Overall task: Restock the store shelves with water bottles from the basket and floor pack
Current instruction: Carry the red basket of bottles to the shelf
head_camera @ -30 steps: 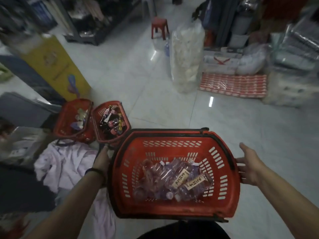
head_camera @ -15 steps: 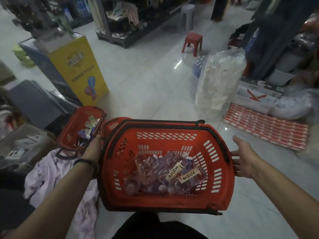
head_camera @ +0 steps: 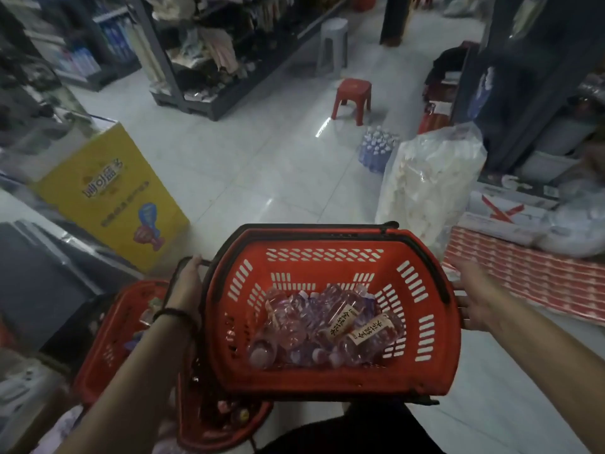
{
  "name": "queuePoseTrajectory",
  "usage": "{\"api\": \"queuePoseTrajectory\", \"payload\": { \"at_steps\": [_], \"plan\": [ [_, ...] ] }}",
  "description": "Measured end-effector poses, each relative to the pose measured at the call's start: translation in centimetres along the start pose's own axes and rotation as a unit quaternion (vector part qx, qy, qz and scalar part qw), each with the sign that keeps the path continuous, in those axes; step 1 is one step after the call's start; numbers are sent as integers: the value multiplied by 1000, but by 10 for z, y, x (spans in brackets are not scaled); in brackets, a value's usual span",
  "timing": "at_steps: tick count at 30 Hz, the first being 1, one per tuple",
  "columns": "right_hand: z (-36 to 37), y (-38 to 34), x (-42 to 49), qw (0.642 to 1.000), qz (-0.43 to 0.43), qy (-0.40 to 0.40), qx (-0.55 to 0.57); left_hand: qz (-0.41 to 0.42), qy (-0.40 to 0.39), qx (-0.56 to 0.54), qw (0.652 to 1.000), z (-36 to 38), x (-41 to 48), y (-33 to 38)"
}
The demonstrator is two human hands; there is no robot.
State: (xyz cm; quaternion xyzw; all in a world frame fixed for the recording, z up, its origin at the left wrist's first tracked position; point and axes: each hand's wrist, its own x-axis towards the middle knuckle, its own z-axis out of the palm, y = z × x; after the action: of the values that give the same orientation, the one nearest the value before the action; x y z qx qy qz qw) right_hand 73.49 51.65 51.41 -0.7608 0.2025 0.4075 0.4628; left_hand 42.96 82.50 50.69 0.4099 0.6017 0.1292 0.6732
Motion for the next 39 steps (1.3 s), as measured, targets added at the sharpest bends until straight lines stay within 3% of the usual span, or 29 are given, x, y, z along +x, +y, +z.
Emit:
{"api": "queuePoseTrajectory", "payload": {
  "at_steps": [8, 16, 28, 39],
  "plan": [
    [69, -183, 124, 997, -29, -63, 35, -18, 44, -5, 999, 102, 97, 125],
    [143, -369, 208, 998, -8, -51, -28, -76, 113, -3, 991, 131, 252, 254],
    [252, -611, 349, 999, 44, -31, -2, -134, 0, 33, 990, 198, 503, 480],
    [301, -834, 517, 993, 58, -97, -35, -133, -53, 99, 985, 330, 689, 689]
  ]
}}
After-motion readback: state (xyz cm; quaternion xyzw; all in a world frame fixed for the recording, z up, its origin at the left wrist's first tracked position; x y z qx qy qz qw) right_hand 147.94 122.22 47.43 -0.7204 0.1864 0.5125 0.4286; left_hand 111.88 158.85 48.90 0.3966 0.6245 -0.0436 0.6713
